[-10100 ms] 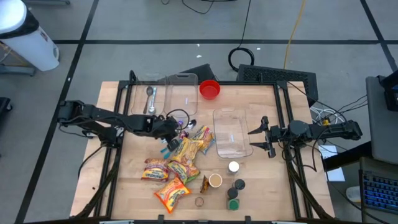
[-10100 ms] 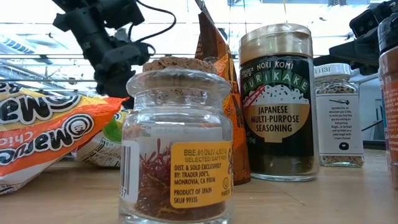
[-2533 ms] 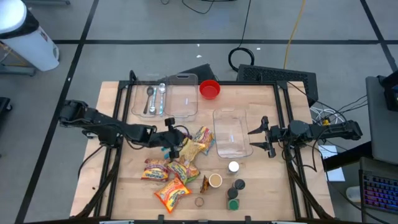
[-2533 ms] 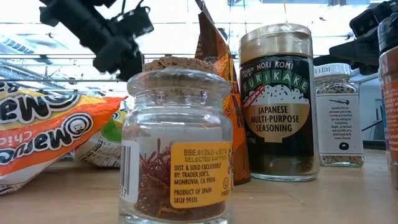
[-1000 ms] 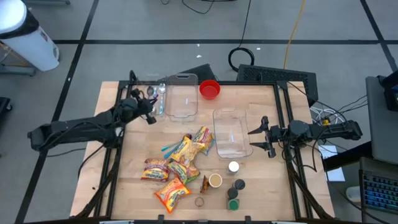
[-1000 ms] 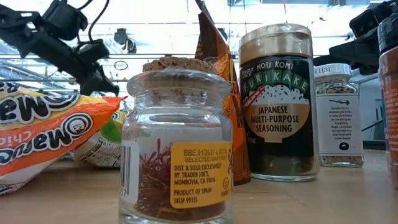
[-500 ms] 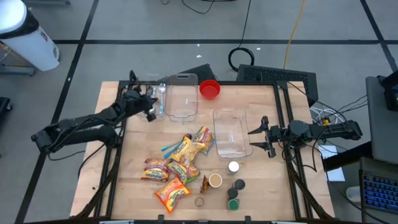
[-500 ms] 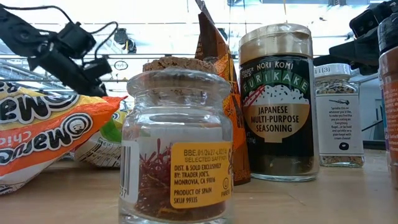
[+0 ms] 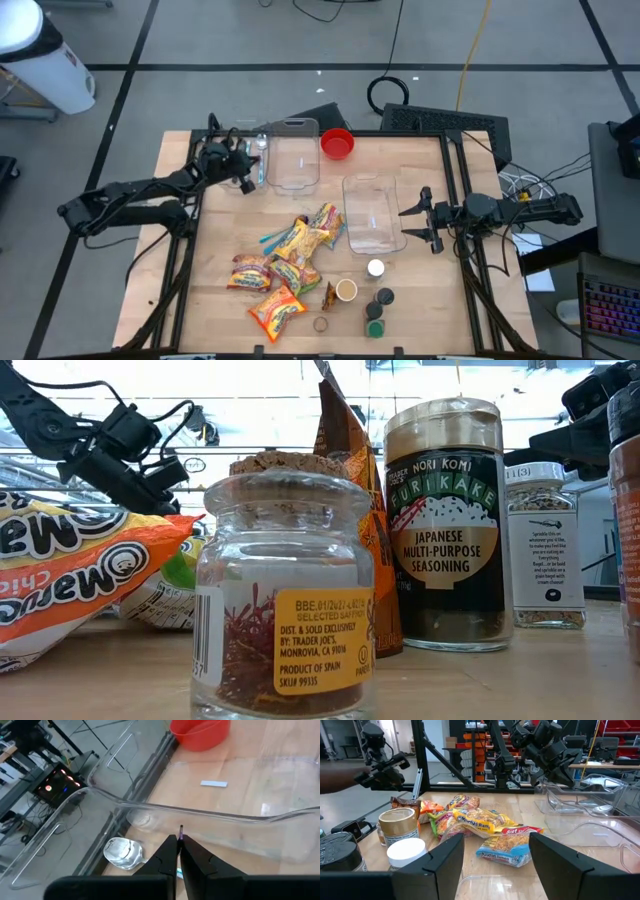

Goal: Pick & Place Food Item
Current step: Put the top violet spoon into the top left transparent bin

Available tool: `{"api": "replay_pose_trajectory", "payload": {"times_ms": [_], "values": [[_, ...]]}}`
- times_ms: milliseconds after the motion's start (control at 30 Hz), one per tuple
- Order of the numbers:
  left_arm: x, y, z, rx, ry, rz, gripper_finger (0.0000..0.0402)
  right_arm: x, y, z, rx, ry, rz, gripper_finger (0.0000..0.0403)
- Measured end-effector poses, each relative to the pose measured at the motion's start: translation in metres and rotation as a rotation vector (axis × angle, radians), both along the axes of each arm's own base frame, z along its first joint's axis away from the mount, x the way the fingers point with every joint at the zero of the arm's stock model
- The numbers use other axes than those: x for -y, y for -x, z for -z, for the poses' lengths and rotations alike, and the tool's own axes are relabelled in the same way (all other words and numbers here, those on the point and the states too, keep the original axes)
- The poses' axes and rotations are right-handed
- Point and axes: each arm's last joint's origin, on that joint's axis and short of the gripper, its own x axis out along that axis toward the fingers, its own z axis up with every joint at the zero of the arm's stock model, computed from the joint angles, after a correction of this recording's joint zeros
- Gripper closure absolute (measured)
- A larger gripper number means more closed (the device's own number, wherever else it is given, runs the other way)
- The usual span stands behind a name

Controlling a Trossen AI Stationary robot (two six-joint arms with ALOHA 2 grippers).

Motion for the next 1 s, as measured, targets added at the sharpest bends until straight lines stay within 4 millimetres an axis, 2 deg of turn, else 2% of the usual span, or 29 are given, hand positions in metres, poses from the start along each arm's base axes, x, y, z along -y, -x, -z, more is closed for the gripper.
{"api": "replay_pose_trajectory", "payload": {"times_ms": [167,433,633,833,1000], "values": [[0.000,0.000,0.001,0.024,0.033,-0.029,0.0381,0.000,0.000,0.000,0.000,0.000,0.000,0.0186],[-0.001,0.002,0.002,0.060,0.085,-0.148,0.0275,0.000,0.000,0.000,0.000,0.000,0.000,0.0187],[0.002,0.003,-0.002,0.081,0.080,-0.161,0.0204,0.000,0.000,0.000,0.000,0.000,0.000,0.0185],[0.007,0.007,-0.004,0.088,0.103,-0.211,0.0160,0.000,0.000,0.000,0.000,0.000,0.000,0.0185],[0.012,0.012,-0.008,0.107,0.138,-0.236,0.0143,0.000,0.000,0.000,0.000,0.000,0.000,0.0187]]}}
